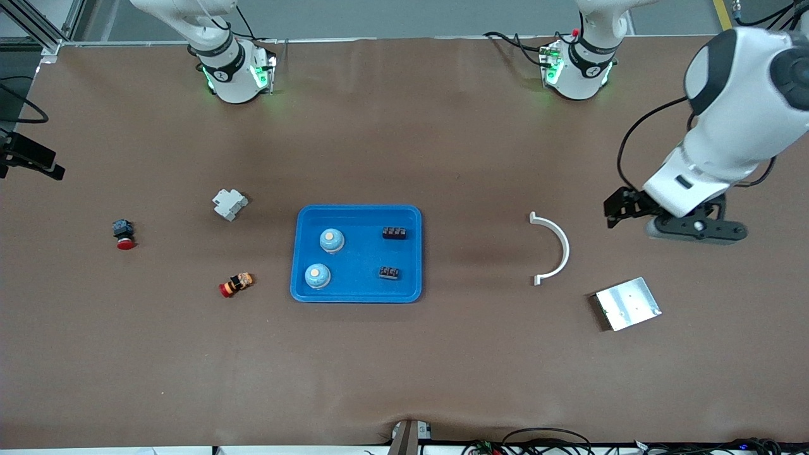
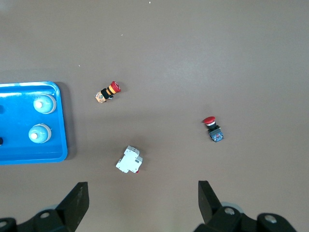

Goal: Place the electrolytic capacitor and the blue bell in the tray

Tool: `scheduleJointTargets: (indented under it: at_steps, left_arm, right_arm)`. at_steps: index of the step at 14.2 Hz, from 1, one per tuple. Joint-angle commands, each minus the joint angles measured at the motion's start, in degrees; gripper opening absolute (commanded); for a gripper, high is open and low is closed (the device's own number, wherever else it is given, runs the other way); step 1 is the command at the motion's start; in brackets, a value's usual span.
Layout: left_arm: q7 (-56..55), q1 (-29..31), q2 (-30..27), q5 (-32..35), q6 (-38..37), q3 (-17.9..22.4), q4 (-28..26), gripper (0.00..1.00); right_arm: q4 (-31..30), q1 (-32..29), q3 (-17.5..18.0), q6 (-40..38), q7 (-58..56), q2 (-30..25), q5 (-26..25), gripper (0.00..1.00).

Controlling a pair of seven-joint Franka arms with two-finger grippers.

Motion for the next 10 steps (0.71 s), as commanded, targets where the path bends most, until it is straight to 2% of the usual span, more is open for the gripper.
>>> scheduleJointTargets:
  at_steps: [1,5,8,10]
  left_arm:
    - [5.0,-4.8,-7.5,-5.4,-0.3,7.6,-5.6,1.0]
    - [4.4,-12.5,-8.3,-5.5,-2.1,15.2,-3.6,1.0]
    - [4.0,-13.4,-8.1,-5.2,-6.8,16.0,-0.8,1.0]
    - [3.9,-14.2,-7.6,-5.1,-7.5,16.6,1.9,1.0]
  right_arm:
    - [0.3,0.1,0.0,-0.3,0.6,-0.4,0.1,1.0]
    - [0.4,0.0,0.1,0.0,0.2,-0.5,0.0,1.0]
    - [0.4,0.0,0.1,0.3,0.0,-0.4,-0.1,1.0]
    - [0.4,0.0,0.0,0.4,-0.2,-0.4,-0.1,1.0]
